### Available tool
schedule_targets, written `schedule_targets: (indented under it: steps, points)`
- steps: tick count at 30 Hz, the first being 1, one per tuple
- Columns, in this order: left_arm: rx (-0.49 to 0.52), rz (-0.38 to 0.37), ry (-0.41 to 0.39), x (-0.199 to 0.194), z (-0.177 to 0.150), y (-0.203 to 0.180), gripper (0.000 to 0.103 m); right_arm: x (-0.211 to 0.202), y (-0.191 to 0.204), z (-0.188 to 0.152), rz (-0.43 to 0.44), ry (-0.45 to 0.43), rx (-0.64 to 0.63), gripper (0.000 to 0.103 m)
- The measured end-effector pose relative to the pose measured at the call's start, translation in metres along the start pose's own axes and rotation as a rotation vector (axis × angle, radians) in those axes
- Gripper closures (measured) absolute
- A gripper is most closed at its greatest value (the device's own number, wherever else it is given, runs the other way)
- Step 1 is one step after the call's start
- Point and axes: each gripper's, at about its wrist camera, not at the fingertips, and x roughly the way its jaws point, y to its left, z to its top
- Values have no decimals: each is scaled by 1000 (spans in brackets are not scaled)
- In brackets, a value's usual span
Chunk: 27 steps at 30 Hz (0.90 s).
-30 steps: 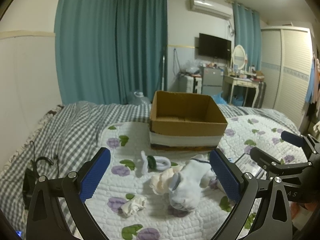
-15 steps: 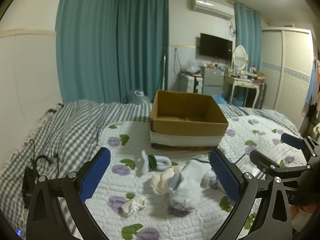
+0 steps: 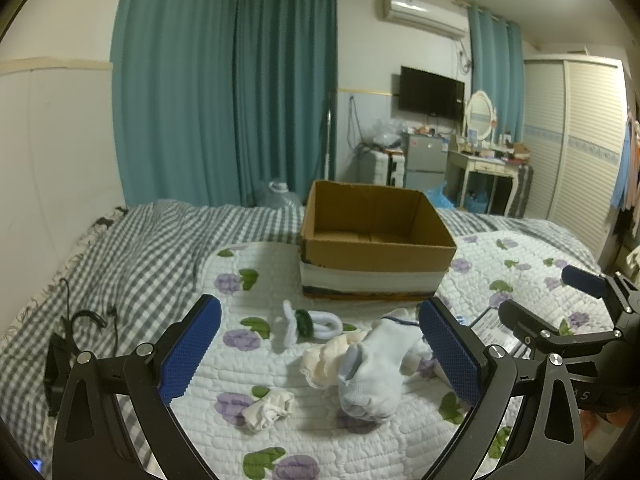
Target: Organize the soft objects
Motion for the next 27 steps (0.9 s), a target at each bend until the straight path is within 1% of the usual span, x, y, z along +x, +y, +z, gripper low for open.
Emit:
schedule_targets:
  steps: [15, 16, 17, 18, 19, 20, 22, 24, 27]
  points:
    - [-5, -6, -9, -2, -1, 3, 2, 0, 0, -1, -2, 0, -5, 0]
    - [-7, -17, 1, -1, 0, 4, 2, 0, 0, -2, -4, 1, -8, 0]
    - [-21, -50, 34, 1, 2, 8, 2, 0, 1, -1, -7, 4, -11, 0]
    - [-44, -62, 63, 3, 4, 13, 2, 0, 0, -2, -11, 6, -13, 0]
    - [-65, -60, 74, 4, 5, 17, 2, 0, 0, -3, -12, 11, -12, 0]
    - [-72, -52, 66, 3, 5, 20, 2, 1, -1, -3, -9, 16, -10, 0]
    - [-50, -21, 62, 7, 2, 20, 2, 4, -3, -5, -1, 34, -3, 0]
    - [-41, -24, 93, 17, -4, 16, 3, 9, -5, -8, 4, 55, 0, 0]
    - [-32, -61, 174, 36, -24, 5, 4, 14, -5, -9, -4, 74, -2, 0]
